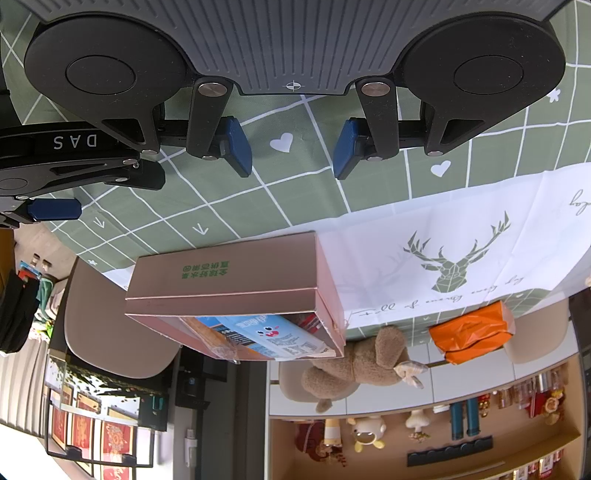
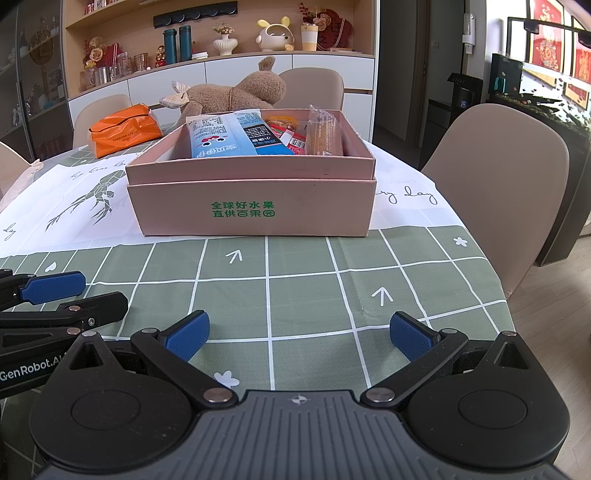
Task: Organize snacks
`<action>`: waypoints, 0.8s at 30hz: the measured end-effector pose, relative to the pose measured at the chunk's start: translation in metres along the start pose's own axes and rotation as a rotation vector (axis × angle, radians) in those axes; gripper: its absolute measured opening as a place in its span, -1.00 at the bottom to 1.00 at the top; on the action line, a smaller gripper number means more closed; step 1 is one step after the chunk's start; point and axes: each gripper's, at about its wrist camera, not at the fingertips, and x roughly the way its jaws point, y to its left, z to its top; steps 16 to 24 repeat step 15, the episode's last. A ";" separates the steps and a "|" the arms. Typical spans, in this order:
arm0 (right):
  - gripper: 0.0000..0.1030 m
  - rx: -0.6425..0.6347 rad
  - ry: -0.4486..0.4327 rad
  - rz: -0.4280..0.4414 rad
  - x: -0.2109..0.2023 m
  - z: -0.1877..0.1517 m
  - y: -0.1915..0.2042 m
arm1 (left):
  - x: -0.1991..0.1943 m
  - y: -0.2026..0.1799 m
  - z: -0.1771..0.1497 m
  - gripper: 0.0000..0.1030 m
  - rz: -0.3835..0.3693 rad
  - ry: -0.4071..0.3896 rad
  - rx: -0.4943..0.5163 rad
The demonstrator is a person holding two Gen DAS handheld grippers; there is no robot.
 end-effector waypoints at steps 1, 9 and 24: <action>1.00 0.000 0.000 0.000 0.000 0.000 0.000 | 0.000 0.000 0.000 0.05 0.000 0.000 0.000; 1.00 0.000 0.000 0.000 0.000 0.000 0.000 | 0.000 0.000 0.000 0.05 0.002 0.000 0.000; 1.00 0.000 0.000 0.000 0.000 0.000 0.000 | -0.001 0.001 -0.001 0.03 -0.004 -0.001 -0.007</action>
